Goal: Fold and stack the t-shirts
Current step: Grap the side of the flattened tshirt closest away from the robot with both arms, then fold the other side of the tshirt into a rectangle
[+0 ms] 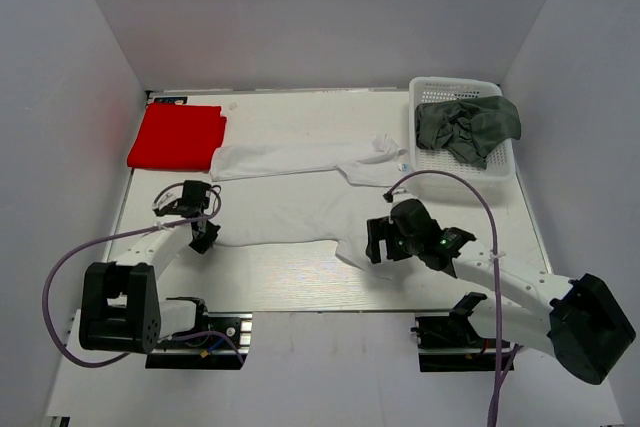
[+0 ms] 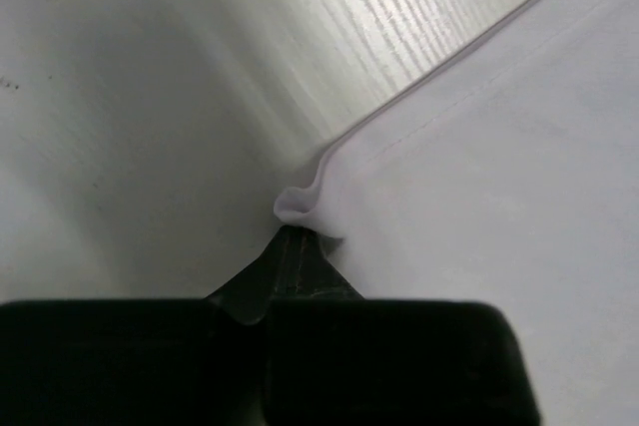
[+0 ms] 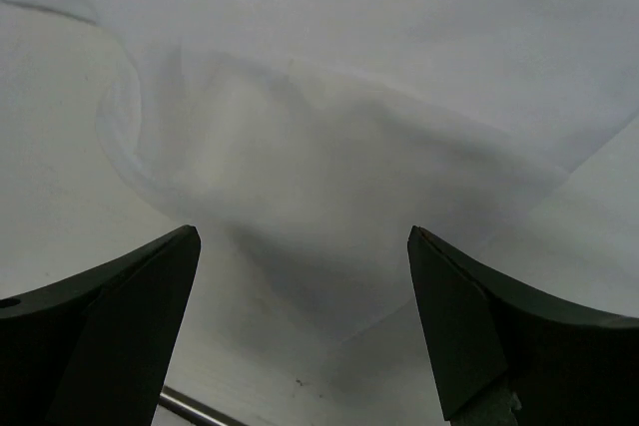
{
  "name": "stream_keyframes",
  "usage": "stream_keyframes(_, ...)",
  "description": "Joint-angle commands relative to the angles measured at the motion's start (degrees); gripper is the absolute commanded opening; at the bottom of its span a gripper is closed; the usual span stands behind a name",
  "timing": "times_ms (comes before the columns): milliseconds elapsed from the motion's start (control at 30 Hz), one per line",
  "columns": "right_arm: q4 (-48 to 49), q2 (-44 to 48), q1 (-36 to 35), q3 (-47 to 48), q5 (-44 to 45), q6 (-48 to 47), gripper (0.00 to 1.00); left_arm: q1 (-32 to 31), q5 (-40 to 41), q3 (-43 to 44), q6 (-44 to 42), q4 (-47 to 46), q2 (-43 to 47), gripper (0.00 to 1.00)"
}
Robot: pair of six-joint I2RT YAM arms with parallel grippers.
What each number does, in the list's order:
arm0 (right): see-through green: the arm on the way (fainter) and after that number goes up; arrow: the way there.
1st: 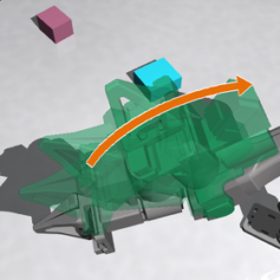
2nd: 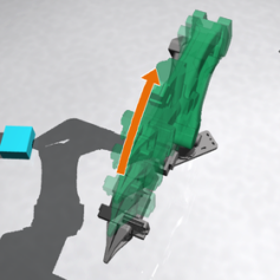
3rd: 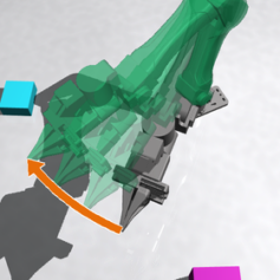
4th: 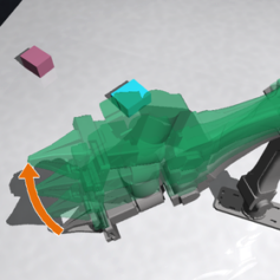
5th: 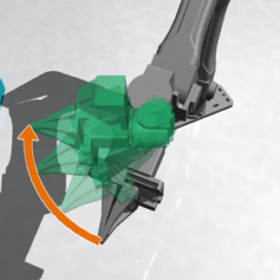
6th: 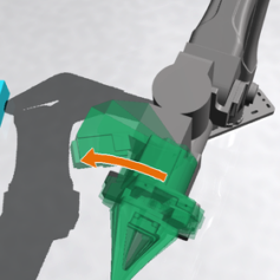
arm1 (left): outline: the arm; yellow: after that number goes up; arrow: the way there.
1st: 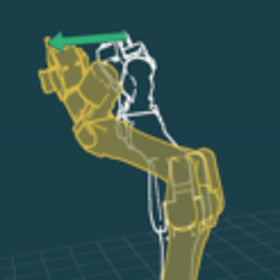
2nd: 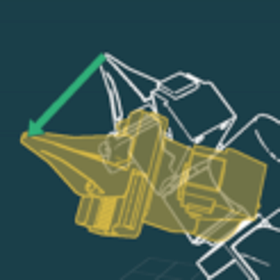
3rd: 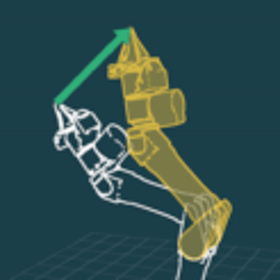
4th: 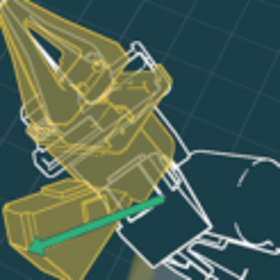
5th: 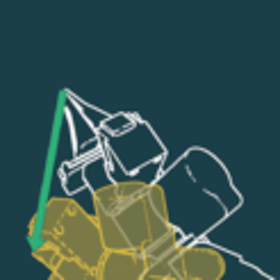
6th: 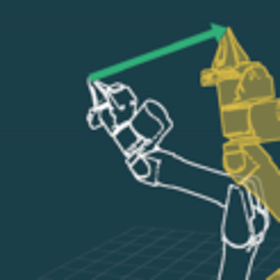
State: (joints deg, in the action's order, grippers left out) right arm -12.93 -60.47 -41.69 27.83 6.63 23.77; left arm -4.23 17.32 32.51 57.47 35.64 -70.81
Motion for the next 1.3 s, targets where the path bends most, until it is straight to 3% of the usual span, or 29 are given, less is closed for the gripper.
stream_keyframes(0,-5.0,1.0,-2.7,0.2,1.2,1.4,0.90,0.1,-1.1,-0.5,-1.1,-1.5,-1.8,0.00)
stream_keyframes(233,-12.6,-6.3,-10.7,4.7,4.7,4.8,0.89,0.1,-2.2,-2.2,-2.4,-2.9,4.0,0.00)
stream_keyframes(333,-13.9,-10.6,-12.8,5.7,7.9,7.0,0.75,0.1,-0.7,-3.0,-2.9,-2.9,7.0,0.00)
stream_keyframes(467,-10.7,-13.1,-13.7,4.4,9.5,9.3,0.68,0.1,-0.7,-3.0,-3.4,-3.9,7.5,0.00)
stream_keyframes(533,-10.7,-14.3,-13.5,4.7,11.3,10.0,0.45,0.1,-0.7,-2.3,-3.4,-3.4,7.5,0.00)
stream_keyframes(600,-11.3,-15.6,-13.8,5.9,14.2,11.5,0.10,0.1,-0.7,-2.3,-3.4,-3.4,6.9,0.00)
stream_keyframes(667,-12.1,-15.7,-13.7,6.8,16.6,12.4,0.00,0.1,-0.7,-1.8,-3.4,-2.7,6.2,0.00)
stream_keyframes(733,-12.0,-14.5,-13.5,7.5,17.4,12.4,0.00,0.1,1.1,-1.1,-1.3,1.2,5.7,0.00)
stream_keyframes(767,-11.4,-13.9,-13.6,7.4,16.5,12.0,0.00,0.1,2.0,-1.0,-0.4,2.5,5.7,0.19)
stream_keyframes(800,-10.8,-13.5,-13.6,7.2,16.2,11.2,0.00,0.1,2.6,-0.4,-0.4,3.2,5.7,0.29)
stream_keyframes(900,-11.1,-11.8,-13.4,7.4,14.8,10.6,0.00,0.1,2.6,0.1,0.1,3.7,7.3,0.49)
stream_keyframes(1100,-11.1,-12.4,-13.3,7.1,13.8,10.4,0.00,0.1,5.8,-1.0,2.0,3.7,10.7,0.67)
stream_keyframes(1267,-9.6,-13.9,-13.3,7.0,13.2,9.5,0.00,0.1,5.8,0.3,1.2,1.9,9.0,0.70)
